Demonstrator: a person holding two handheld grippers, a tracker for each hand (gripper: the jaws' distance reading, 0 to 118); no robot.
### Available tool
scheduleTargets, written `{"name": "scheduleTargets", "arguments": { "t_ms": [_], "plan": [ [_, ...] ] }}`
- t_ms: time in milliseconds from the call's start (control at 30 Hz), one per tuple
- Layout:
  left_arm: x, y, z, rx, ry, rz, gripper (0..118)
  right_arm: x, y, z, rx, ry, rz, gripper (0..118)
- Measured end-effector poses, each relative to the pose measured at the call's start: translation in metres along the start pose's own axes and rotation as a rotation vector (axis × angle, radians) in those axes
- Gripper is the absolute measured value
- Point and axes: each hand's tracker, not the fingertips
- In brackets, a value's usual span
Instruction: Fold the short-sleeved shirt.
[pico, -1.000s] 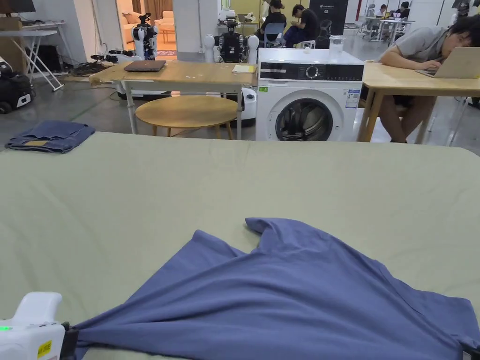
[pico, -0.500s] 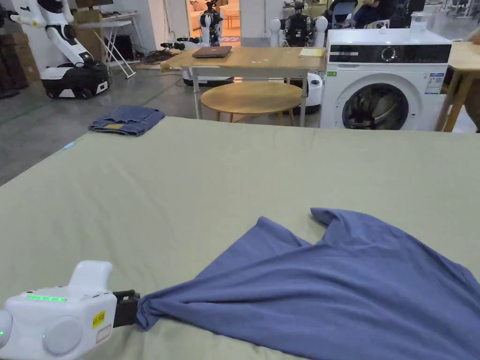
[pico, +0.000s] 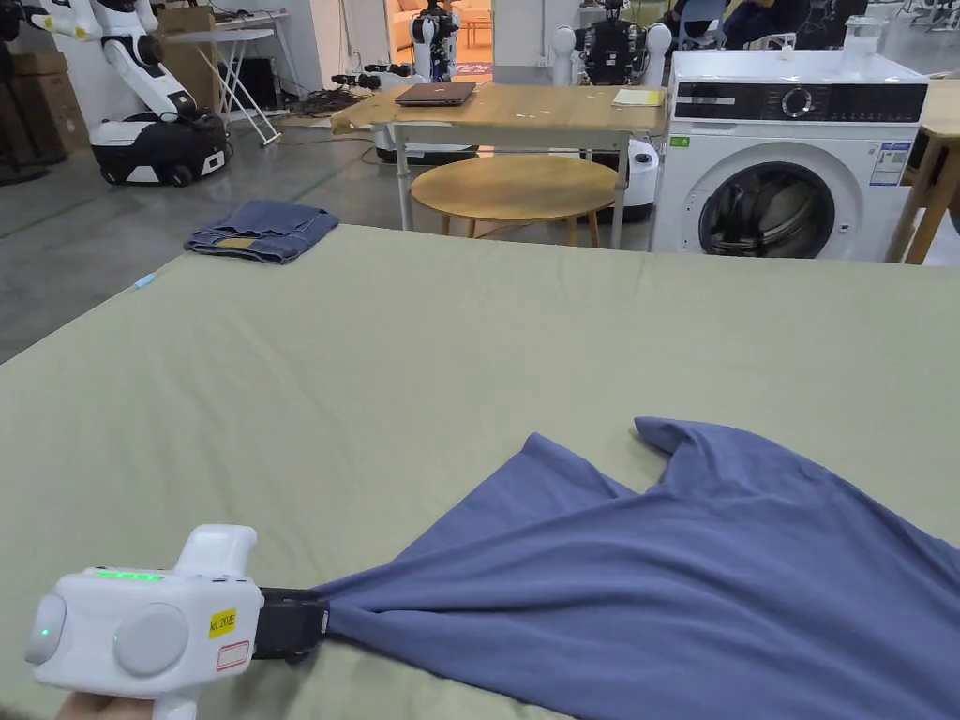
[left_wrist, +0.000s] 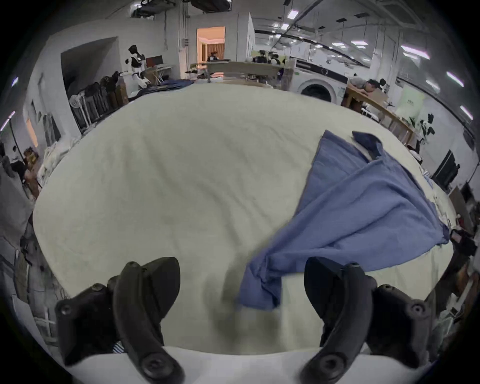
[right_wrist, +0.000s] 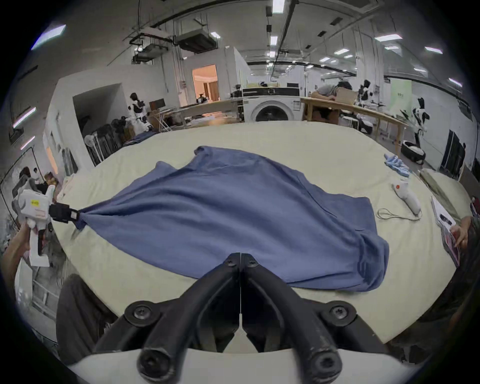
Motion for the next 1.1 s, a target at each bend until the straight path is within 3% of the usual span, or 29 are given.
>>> {"name": "scheduleTargets", "arguments": {
  "t_ms": [33,67,100,233,367,533,767,800,833,867,900,1100],
  "plan": [
    [0.000,0.002,-0.006,-0.010,-0.003,0.004,67,0.003,0.000,-0.002,-0.007,0.000,-0.001,0],
    [0.000,0.004,-0.011,-0.021,-0.007,0.005,67,0.004,0.001,-0.004,-0.014,0.001,0.000,0],
    [0.000,0.005,-0.015,-0.030,-0.013,0.004,60,0.007,0.002,-0.006,-0.020,-0.002,0.003,0],
    [0.010,0.006,-0.012,-0.037,-0.071,-0.002,6,0.018,0.006,-0.020,-0.034,-0.012,0.003,0],
    [0.018,0.008,-0.004,-0.012,-0.043,-0.073,1,0.024,0.030,-0.042,-0.036,-0.018,-0.013,0],
    [0.022,0.017,0.008,0.021,-0.044,-0.084,1,0.041,0.096,-0.117,-0.047,-0.066,0.029,0],
    [0.024,0.026,0.007,0.024,-0.063,-0.070,1,0.056,0.174,-0.239,-0.181,-0.114,0.149,3],
    [0.024,0.027,0.007,0.022,-0.062,-0.068,1,0.049,0.178,-0.247,-0.185,-0.108,0.152,18],
    [0.024,0.028,0.006,0.020,-0.062,-0.066,1,0.050,0.184,-0.256,-0.197,-0.095,0.151,57],
    [0.023,0.029,0.005,0.018,-0.063,-0.065,1,0.050,0.190,-0.267,-0.218,-0.089,0.143,89],
    [0.023,0.030,0.004,0.015,-0.061,-0.065,1,0.049,0.194,-0.275,-0.246,-0.079,0.136,109],
    [0.023,0.031,-0.005,-0.011,-0.053,-0.078,1,0.035,0.203,-0.315,-0.317,-0.102,0.224,112]
  ]
}}
